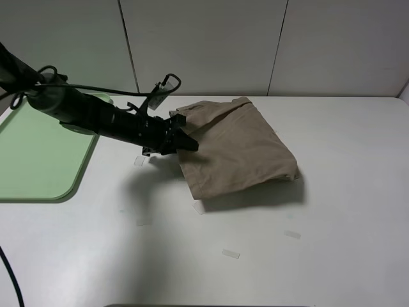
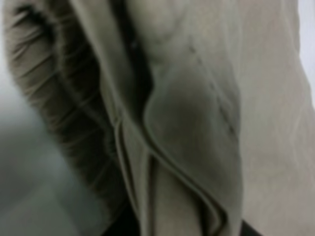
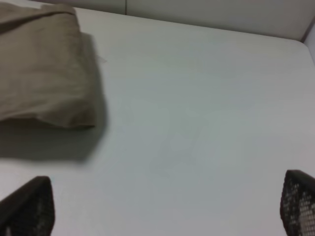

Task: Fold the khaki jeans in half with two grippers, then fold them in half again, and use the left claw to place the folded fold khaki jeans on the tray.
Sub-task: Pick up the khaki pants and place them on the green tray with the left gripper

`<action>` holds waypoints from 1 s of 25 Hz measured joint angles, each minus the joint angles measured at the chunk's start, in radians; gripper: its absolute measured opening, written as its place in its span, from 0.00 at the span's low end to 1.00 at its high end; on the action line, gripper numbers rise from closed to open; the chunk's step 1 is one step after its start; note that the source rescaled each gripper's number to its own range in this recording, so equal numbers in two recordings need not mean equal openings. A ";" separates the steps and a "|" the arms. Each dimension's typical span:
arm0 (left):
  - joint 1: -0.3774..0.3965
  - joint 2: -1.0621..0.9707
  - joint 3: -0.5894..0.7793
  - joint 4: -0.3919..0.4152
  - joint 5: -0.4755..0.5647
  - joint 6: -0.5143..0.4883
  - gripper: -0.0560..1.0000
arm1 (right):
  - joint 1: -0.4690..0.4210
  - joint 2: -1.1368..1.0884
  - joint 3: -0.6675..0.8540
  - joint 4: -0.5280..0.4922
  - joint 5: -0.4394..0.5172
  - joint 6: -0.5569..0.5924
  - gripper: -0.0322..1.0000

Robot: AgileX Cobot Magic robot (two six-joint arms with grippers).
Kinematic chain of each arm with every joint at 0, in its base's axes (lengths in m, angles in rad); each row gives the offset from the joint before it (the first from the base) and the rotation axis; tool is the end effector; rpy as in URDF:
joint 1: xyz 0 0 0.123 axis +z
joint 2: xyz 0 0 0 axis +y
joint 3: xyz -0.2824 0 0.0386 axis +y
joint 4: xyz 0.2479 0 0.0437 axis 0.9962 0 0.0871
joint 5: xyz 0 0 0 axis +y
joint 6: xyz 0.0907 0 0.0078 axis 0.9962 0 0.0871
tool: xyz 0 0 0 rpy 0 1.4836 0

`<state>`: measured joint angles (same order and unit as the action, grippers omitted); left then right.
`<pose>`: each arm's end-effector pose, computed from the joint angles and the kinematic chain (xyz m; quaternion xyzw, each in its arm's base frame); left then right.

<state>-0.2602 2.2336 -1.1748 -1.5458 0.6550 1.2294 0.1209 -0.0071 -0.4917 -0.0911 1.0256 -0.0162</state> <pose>0.3754 -0.1574 0.0668 0.0694 0.9094 -0.3718 0.1732 -0.0028 -0.0075 0.2780 -0.0568 0.8415 -0.0174 0.5370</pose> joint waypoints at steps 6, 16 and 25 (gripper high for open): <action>0.108 -0.109 -0.086 0.491 0.039 -0.339 0.17 | 0.000 0.000 0.000 0.000 0.000 0.000 1.00; 0.198 -0.142 -0.280 0.989 0.268 -0.561 0.17 | 0.000 0.000 0.000 0.000 0.000 0.000 1.00; 0.204 -0.142 -0.481 1.385 0.378 -0.647 0.17 | 0.000 0.000 0.000 0.000 0.000 0.000 1.00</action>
<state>-0.0563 2.0914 -1.6559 -0.1612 1.0328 0.5820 0.1209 -0.0071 -0.4917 -0.0911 1.0256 -0.0162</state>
